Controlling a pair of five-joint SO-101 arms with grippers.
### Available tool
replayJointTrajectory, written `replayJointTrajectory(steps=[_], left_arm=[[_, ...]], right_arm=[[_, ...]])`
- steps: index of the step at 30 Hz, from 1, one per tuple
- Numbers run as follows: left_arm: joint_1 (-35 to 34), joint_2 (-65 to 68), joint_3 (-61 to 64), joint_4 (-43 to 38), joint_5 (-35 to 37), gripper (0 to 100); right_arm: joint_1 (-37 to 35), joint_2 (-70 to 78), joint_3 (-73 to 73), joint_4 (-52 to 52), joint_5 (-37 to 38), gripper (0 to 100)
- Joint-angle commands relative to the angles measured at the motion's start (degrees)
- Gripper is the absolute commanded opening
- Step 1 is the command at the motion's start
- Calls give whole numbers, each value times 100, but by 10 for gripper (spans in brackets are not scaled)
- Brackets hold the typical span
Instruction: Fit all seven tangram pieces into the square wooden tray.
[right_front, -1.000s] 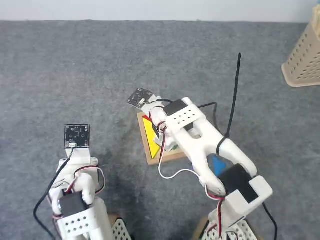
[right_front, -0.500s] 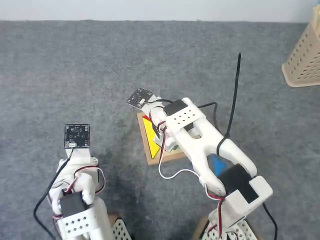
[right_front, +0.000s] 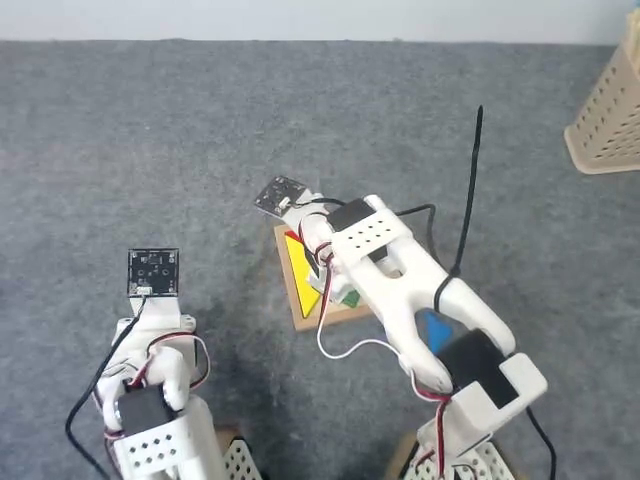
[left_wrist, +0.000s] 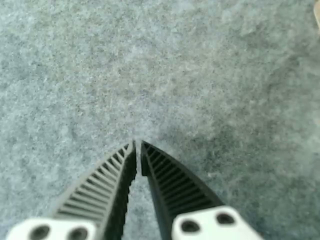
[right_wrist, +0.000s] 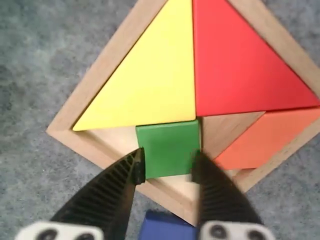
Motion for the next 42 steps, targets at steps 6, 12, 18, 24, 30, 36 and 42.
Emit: replayJointTrajectory(steps=[6,12,18,24,30,36,42], left_arm=[[-18,-79,-40,44,-26,13],[-18,-79,-40,44,-26,13],[-18,-79,-40,44,-26,13],[-18,-79,-40,44,-26,13],[-18,-79,-40,44,-26,13],[-18,-79,-40,44,-26,13],[-18,-79,-40,44,-26,13]], right_arm=[[330,-1288,1090,-1086,-255,6],[347,-848,1275,-1437,-88,6],[462,-391,985,-1464,0,6],[558,-242,818,-1437,-9,6],[567,-1024,721,-1103,-18,6],[1218,-2914,668,207,26,6],[2220,-3785,1574,778,26,6]])
